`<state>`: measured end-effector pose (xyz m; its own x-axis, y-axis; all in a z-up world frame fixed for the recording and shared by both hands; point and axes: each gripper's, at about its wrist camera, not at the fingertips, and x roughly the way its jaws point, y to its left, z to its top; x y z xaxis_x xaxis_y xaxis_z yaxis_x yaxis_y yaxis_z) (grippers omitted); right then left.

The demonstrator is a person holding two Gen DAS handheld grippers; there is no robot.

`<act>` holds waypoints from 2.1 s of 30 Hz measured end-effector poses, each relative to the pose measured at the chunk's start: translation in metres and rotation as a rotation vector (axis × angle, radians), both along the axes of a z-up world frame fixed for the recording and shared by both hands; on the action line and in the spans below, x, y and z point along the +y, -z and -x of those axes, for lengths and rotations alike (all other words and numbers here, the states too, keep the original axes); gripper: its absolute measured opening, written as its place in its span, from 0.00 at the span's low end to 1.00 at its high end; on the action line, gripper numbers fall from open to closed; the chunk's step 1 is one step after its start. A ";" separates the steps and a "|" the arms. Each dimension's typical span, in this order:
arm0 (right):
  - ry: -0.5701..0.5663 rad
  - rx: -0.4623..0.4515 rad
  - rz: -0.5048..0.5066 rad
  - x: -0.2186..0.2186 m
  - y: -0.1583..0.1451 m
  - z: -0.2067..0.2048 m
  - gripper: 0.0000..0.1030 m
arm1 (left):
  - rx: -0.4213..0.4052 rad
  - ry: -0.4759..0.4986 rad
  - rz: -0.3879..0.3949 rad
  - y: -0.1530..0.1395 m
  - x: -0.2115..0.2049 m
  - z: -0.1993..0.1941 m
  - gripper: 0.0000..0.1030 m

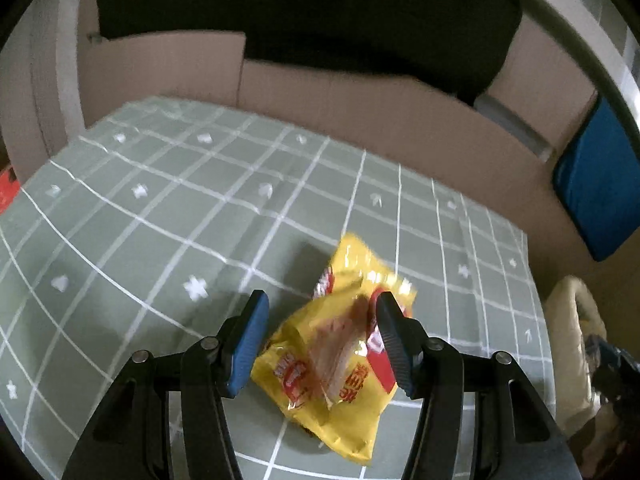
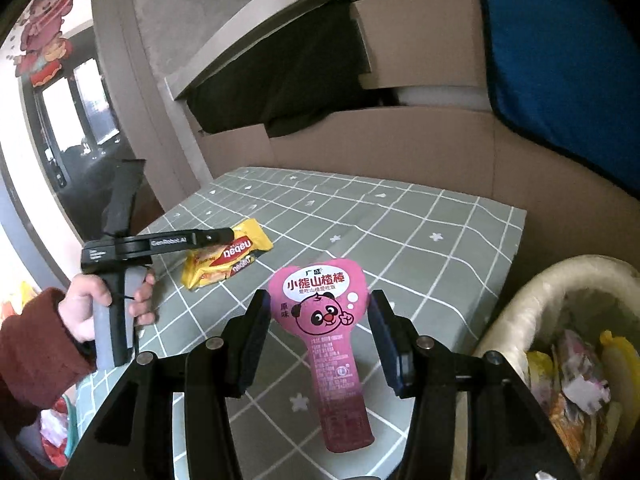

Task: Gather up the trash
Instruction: 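Grasp the yellow snack wrapper with the left tool while the right tool grasps the pink lollipop packet, then carry the yellow wrapper with the left tool while the right tool carries the pink packet to the wastebasket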

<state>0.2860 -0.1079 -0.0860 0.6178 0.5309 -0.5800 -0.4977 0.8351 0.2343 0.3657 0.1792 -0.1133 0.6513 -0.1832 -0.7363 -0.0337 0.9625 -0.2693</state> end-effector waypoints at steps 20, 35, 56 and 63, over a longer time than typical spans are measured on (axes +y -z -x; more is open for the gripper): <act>0.053 0.011 0.007 -0.009 0.003 0.010 0.46 | -0.016 -0.030 -0.074 -0.004 -0.030 0.027 0.26; 0.156 -0.142 0.004 -0.046 -0.064 0.029 0.46 | -0.307 -0.019 -0.066 -0.104 -0.084 0.081 0.25; 0.414 -0.267 0.018 -0.165 -0.116 0.078 0.46 | -0.385 0.273 0.021 -0.141 -0.244 0.102 0.25; 0.476 -0.232 0.020 -0.191 -0.096 0.073 0.46 | -0.339 0.339 0.058 -0.113 -0.281 0.095 0.25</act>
